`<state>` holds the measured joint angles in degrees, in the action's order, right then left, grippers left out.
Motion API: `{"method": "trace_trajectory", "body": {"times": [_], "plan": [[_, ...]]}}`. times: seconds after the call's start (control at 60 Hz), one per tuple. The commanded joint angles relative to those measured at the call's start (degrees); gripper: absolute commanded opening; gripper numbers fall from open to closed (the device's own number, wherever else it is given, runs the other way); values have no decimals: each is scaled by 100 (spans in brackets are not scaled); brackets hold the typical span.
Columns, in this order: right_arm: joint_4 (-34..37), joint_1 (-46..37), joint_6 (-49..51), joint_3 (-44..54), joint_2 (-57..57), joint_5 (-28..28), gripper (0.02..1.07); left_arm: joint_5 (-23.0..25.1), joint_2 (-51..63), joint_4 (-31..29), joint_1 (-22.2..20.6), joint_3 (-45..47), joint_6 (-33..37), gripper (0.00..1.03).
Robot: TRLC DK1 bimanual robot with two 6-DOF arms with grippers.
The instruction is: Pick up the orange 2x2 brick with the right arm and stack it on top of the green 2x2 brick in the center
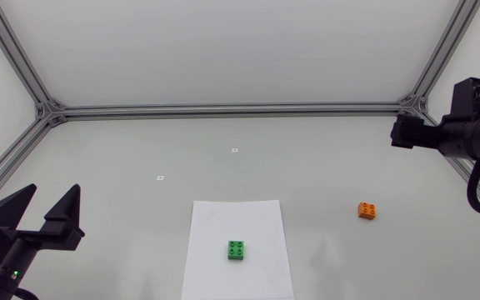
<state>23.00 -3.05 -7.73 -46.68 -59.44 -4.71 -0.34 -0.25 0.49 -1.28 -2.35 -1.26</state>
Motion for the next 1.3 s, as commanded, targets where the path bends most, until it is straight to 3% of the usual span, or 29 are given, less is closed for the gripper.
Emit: {"method": "trace_trajectory", "body": {"times": [0.0, 0.583, 0.667, 1.067, 1.283], "plan": [[169, -64, -238, -114, -349, 5, 103, 34, -45, -84, 14, 235, 73, 99], [1110, -47, -713, -342, -1711, 427, 102, 34, -45, -84, 14, 235, 73, 99], [1250, -47, -739, -413, -1869, 427, 93, 25, -45, -84, 14, 235, 73, 99], [2033, -64, -748, -755, -2704, 506, 102, 25, -45, -84, 14, 235, 73, 99], [2085, -258, -730, -966, -3161, 954, 100, 25, -45, -84, 14, 235, 73, 99]]}}
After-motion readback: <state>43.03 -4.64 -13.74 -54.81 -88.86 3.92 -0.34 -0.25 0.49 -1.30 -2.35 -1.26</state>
